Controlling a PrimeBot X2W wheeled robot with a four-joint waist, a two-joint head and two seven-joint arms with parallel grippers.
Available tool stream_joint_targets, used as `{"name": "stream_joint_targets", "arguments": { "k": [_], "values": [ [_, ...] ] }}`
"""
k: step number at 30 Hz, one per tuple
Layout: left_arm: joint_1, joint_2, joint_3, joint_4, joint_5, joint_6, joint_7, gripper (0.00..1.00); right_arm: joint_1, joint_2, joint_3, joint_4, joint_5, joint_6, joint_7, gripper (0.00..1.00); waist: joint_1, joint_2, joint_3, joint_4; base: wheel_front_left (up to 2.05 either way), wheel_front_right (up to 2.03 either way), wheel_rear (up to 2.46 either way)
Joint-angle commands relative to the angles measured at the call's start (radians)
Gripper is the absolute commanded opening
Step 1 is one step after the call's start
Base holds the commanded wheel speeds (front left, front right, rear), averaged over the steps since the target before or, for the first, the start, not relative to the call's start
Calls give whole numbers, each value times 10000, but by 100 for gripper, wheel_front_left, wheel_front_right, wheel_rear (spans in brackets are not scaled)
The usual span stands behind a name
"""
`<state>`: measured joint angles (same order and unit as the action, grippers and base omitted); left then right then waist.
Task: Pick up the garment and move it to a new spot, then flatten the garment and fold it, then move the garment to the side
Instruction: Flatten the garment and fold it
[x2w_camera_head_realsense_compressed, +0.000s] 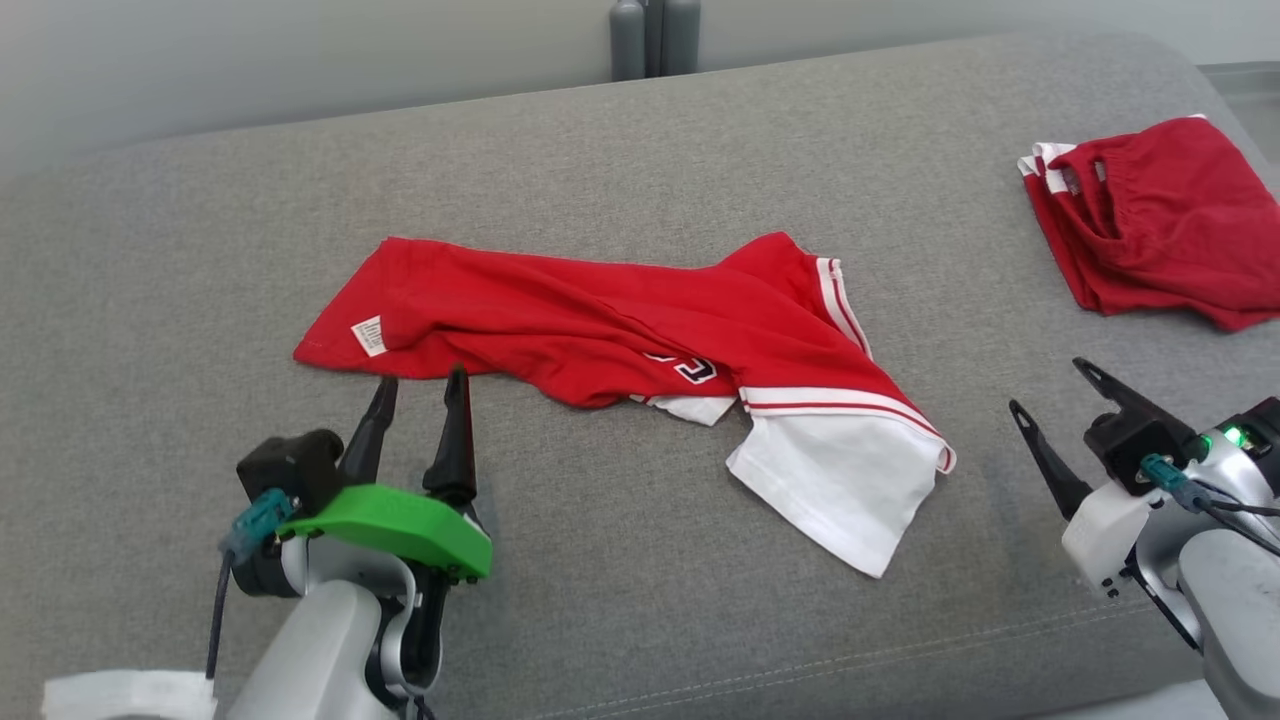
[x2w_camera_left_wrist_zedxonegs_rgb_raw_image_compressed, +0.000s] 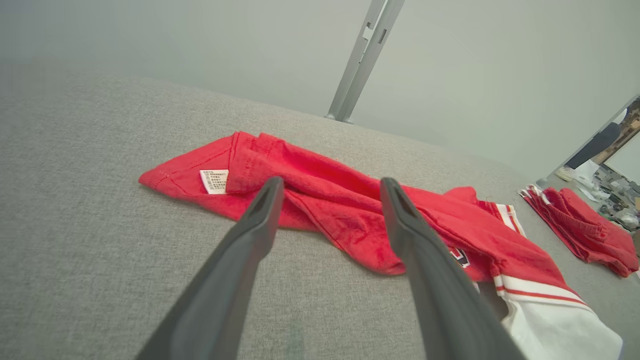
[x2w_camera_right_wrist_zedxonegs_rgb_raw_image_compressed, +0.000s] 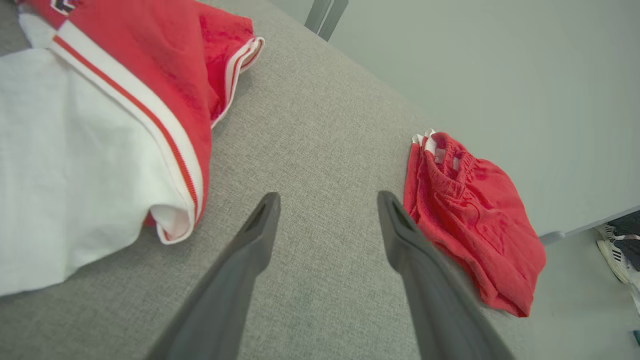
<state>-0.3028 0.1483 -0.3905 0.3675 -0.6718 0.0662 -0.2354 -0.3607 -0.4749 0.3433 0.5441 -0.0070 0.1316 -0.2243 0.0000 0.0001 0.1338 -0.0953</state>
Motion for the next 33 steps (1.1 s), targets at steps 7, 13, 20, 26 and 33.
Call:
{"name": "stream_joint_targets", "arguments": {
  "k": [7,13,20,26,33],
  "values": [
    [-1817,19,-78,1091,40,14,863,100,234,379,-889,-1350,-327,-17,-116,100,0,-1,420,-542,0,0,0],
    [-3621,-109,-103,2870,72,182,1782,100,137,751,-961,-2531,-656,-17,36,100,0,-1,1000,-1011,0,0,0],
    [-5306,5,-139,4942,194,658,2785,100,-128,1067,-653,-3370,-888,-17,165,100,0,-1,1557,-1597,0,0,0],
    [-6257,208,-165,6372,289,1191,3517,100,-253,1142,-408,-3701,-962,-17,163,100,0,-1,1869,-1970,0,0,0],
    [-7103,399,-216,7313,366,1467,3928,100,-347,1219,-311,-4001,-1049,-17,185,100,0,-1,2193,-2177,0,0,0]
  ]
}}
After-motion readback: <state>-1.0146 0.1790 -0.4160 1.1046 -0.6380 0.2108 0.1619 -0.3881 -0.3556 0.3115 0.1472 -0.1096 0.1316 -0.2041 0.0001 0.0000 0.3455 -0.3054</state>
